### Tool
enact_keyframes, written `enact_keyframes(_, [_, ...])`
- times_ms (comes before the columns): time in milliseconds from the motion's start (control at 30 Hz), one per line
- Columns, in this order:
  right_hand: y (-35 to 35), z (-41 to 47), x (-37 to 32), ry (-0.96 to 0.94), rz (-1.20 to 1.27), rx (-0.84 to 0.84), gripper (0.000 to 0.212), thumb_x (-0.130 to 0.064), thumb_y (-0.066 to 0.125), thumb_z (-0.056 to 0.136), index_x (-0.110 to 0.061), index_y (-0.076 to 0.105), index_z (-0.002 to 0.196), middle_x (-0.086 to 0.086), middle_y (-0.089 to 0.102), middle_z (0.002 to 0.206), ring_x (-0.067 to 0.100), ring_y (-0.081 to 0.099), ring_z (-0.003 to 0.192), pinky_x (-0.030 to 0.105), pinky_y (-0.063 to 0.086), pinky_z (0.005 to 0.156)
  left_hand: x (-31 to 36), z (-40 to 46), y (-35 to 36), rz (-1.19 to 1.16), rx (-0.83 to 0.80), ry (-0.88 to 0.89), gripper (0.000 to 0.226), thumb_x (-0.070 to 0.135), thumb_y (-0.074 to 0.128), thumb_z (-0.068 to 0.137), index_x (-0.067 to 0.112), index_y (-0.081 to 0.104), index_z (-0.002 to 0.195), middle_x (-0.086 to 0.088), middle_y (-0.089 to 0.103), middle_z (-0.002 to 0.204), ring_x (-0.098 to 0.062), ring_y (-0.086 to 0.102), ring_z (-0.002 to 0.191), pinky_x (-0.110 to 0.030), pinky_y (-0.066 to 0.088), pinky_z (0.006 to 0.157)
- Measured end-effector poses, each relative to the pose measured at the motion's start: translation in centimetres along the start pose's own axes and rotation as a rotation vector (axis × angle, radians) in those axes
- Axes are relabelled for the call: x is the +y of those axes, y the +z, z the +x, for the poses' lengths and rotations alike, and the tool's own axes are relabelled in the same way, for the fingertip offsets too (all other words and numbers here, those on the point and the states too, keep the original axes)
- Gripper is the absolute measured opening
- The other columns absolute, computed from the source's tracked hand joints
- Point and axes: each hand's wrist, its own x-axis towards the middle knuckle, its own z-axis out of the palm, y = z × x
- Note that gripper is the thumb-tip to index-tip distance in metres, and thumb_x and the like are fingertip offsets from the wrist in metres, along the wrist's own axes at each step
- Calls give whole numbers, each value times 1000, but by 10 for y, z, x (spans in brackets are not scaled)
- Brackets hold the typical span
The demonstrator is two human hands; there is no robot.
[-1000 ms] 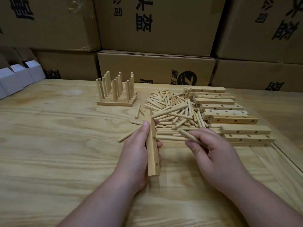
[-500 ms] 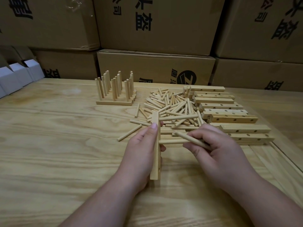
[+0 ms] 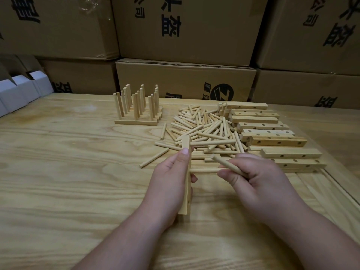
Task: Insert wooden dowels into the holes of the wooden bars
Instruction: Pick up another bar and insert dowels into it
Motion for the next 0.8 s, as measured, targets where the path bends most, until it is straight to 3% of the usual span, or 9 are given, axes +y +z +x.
enact_keyframes(200, [1,-3,2,48,60,-20,15,-29,67,94,-22,72,81,-8,63,73,7,60,77,23,43,64,-3,1,0,9,13,12,40,66,53,82,40,77,100,9,60,62,-8,59,60,-34,46,58])
enact_keyframes(400, [1,-4,-5,11,15,8,24,-35,60,91,-19,67,75,-7,56,69,9,57,72,21,41,60,-4,0,1,30,40,53,40,65,49,84,37,76,96,6,59,61,-9,57,57,-37,46,64])
enact_keyframes(600, [0,-3,-2,45,87,2,16,-33,62,90,-25,71,80,-8,60,72,9,60,75,23,44,62,-3,0,-1,54,23,-5,31,54,47,100,43,76,103,3,63,59,-9,57,55,-38,45,69])
enact_keyframes(800, [5,-2,-9,35,87,34,13,-31,62,90,-27,71,82,-12,59,76,5,59,77,13,41,62,-5,-3,4,53,112,65,28,50,48,100,45,75,99,7,60,55,-6,56,50,-32,44,59])
